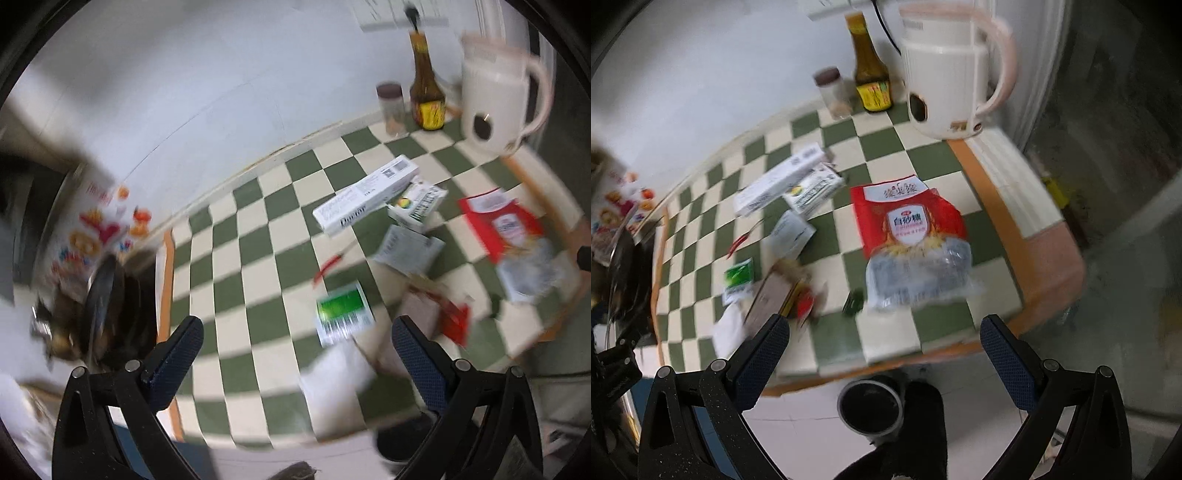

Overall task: Collect trash
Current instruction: 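Grasp the white toothpaste box with the left tool while the right tool grasps the green-white medicine box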

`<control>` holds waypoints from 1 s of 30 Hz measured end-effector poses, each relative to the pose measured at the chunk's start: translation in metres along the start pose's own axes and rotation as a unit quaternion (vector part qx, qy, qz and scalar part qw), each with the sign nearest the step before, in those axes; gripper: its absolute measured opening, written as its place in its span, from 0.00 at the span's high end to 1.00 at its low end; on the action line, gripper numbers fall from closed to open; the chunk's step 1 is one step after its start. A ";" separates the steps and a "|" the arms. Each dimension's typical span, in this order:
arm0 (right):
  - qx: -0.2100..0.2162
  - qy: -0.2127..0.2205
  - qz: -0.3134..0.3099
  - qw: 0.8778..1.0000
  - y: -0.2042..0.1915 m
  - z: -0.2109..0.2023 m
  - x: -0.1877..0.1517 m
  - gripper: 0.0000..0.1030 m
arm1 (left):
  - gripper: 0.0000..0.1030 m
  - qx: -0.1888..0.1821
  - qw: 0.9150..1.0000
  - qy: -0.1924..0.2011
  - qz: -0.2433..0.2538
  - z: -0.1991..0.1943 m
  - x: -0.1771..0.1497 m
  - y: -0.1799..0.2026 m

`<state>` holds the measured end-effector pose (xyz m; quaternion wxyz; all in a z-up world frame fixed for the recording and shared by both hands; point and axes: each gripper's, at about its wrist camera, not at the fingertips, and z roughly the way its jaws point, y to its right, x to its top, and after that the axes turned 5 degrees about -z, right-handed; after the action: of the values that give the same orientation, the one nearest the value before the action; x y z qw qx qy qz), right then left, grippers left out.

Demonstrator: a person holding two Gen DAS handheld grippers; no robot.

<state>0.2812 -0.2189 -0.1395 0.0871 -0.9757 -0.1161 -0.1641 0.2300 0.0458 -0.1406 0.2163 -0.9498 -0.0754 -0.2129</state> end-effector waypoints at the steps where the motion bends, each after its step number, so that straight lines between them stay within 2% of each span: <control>1: 0.002 -0.012 -0.003 1.000 0.000 0.017 0.016 0.00 | 0.00 0.002 1.000 -0.009 0.012 0.017 0.014 0.007; 5: 0.009 -0.049 -0.005 0.999 0.002 0.087 0.082 0.00 | 0.01 -0.010 0.996 -0.061 0.070 0.090 0.069 0.034; 7: 0.007 -0.060 0.000 0.998 0.006 0.121 0.116 0.00 | 0.01 -0.017 0.990 -0.082 0.109 0.129 0.095 0.051; 9: 0.002 -0.067 0.002 0.998 0.009 0.143 0.140 0.00 | 0.06 -0.025 0.983 -0.100 0.150 0.163 0.113 0.068; 11: -0.002 -0.077 0.000 0.997 0.012 0.165 0.163 0.00 | 0.15 -0.033 0.975 -0.117 0.188 0.190 0.126 0.080; 13: -0.003 -0.084 -0.004 0.996 0.013 0.179 0.178 0.00 | 0.15 -0.039 0.967 -0.123 0.219 0.208 0.134 0.090; 16: -0.003 -0.094 -0.013 0.996 0.012 0.195 0.195 0.00 | 0.15 -0.069 0.952 -0.141 0.262 0.226 0.139 0.104; 18: 0.000 -0.101 -0.010 0.995 0.013 0.206 0.204 0.00 | 0.32 -0.096 0.945 -0.161 0.268 0.232 0.139 0.109; 19: 0.001 -0.105 -0.008 0.994 0.013 0.209 0.205 0.00 | 0.41 -0.105 0.947 -0.162 0.258 0.231 0.141 0.106; 22: 0.007 -0.110 -0.001 0.994 0.012 0.215 0.209 0.00 | 0.43 -0.132 0.955 -0.168 0.207 0.225 0.148 0.090; 26: 0.032 -0.110 0.017 0.993 0.001 0.215 0.214 0.00 | 0.47 -0.116 0.972 -0.184 0.090 0.213 0.141 0.048; 28: 0.052 -0.109 0.032 0.992 -0.009 0.214 0.213 0.00 | 0.47 -0.100 0.971 -0.216 0.012 0.211 0.130 0.022; 30: 0.078 -0.112 0.047 0.990 -0.027 0.215 0.209 0.00 | 0.47 -0.081 0.964 -0.242 -0.076 0.206 0.110 -0.008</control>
<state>0.5311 -0.1073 -0.2645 0.1571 -0.9826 -0.0911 -0.0403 0.4033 0.1500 -0.2570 0.0971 -0.9788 -0.1803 0.0018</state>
